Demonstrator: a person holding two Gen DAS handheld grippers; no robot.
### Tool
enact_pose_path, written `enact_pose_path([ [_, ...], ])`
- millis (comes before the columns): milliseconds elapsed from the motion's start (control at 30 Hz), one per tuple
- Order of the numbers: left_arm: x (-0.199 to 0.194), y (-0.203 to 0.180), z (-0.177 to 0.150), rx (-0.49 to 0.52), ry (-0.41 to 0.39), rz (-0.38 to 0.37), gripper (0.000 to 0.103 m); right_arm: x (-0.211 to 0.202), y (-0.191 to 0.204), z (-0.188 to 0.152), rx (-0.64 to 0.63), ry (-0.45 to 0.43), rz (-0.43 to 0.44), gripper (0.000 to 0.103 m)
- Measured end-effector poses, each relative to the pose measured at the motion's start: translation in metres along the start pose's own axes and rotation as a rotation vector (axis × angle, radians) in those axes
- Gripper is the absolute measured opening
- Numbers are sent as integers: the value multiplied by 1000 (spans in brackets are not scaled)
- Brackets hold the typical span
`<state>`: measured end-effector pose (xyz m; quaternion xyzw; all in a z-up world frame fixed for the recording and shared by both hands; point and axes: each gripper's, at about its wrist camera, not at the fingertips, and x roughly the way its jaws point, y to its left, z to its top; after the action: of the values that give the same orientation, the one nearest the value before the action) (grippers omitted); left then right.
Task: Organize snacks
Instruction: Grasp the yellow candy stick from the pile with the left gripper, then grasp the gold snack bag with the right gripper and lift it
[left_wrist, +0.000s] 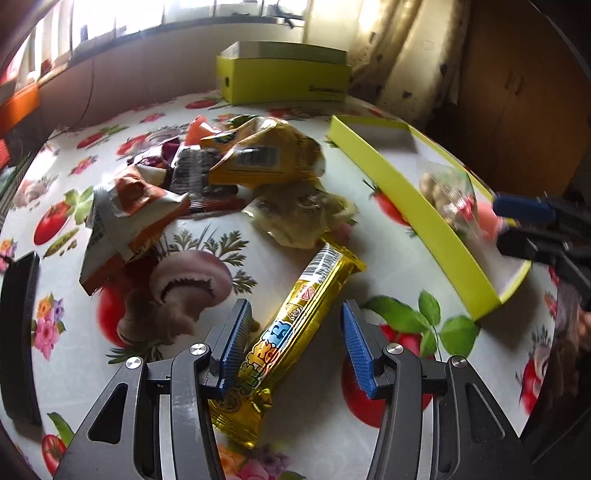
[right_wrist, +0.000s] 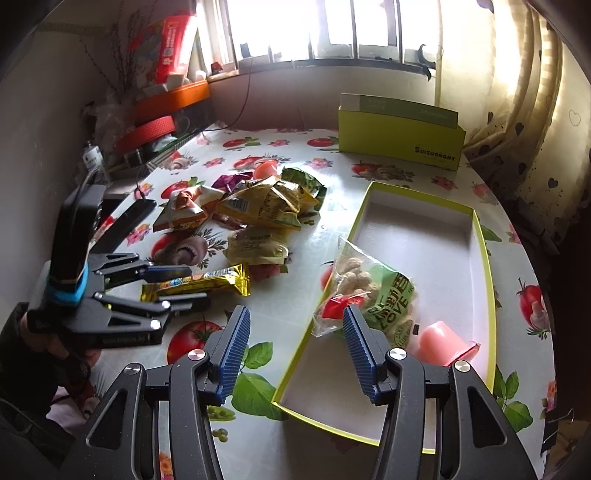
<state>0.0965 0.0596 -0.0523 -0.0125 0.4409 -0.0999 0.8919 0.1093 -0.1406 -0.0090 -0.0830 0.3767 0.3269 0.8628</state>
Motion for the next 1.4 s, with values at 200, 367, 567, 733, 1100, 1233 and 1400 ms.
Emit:
enact_pose_path([
  [200, -6, -11, -6, 12, 2, -28, 51, 2, 7, 0, -11, 6, 10, 52],
  [367, 0, -16, -2, 6, -5, 38, 41, 1, 9, 3, -12, 3, 7, 52],
  [567, -1, -19, -4, -8, -13, 78, 23, 5, 11, 9, -12, 3, 7, 52],
  [733, -14, -8, -8, -75, -52, 42, 23, 13, 14, 16, -16, 11, 12, 52],
  [1100, -48, 16, -6, -172, -147, 37, 23, 36, 25, 34, -15, 24, 29, 52],
  [1233, -52, 26, -4, -208, -165, 48, 23, 47, 25, 46, 8, 35, 53, 52],
  [1400, -56, 34, -1, -237, -188, 56, 23, 59, 17, 66, 72, 41, 77, 57],
])
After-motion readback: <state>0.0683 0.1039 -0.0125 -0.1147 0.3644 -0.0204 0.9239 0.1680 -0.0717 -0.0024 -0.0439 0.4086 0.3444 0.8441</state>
